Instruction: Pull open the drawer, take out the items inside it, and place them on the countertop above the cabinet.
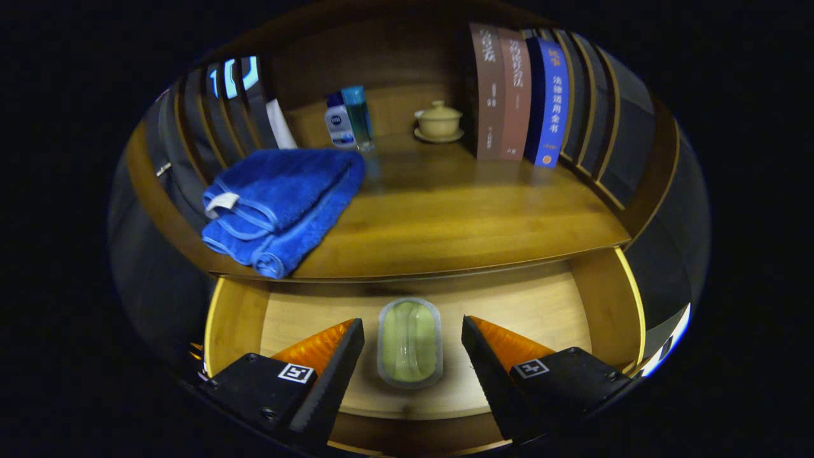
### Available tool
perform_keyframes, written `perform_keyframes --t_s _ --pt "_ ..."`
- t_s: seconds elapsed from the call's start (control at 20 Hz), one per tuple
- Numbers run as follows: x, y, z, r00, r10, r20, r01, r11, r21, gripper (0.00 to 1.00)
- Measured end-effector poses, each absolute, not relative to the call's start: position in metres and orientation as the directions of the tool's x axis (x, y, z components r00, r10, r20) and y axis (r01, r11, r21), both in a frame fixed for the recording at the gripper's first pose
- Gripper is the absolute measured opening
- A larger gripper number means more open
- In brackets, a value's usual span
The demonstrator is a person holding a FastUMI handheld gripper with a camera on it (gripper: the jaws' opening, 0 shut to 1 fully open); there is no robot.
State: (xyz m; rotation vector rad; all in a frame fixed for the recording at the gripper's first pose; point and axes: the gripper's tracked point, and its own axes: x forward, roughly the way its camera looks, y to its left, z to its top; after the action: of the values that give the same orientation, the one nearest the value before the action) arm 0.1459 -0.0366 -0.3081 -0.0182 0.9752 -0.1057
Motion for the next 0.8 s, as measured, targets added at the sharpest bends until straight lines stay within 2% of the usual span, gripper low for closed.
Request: perform_keyframes --t_s 0.25,0.55,0.65,0.8 --pt "0.142 -0.038 -0.35 0.427 -0.117 -0.896 0.055 0.993 -0.104 0.94" --pt "0.132 -0.042 -0.371 0.312 -0.148 -0.938 0.054 0.989 -0.138 0.66" --pt "0.134 -0.042 -0.367 0.32 -0.156 -0.935 0.049 0.988 -0.148 0.61" --pt "0.134 -0.042 -0.369 0.324 -0.158 -0.933 0.052 0.987 -0.15 0.41"
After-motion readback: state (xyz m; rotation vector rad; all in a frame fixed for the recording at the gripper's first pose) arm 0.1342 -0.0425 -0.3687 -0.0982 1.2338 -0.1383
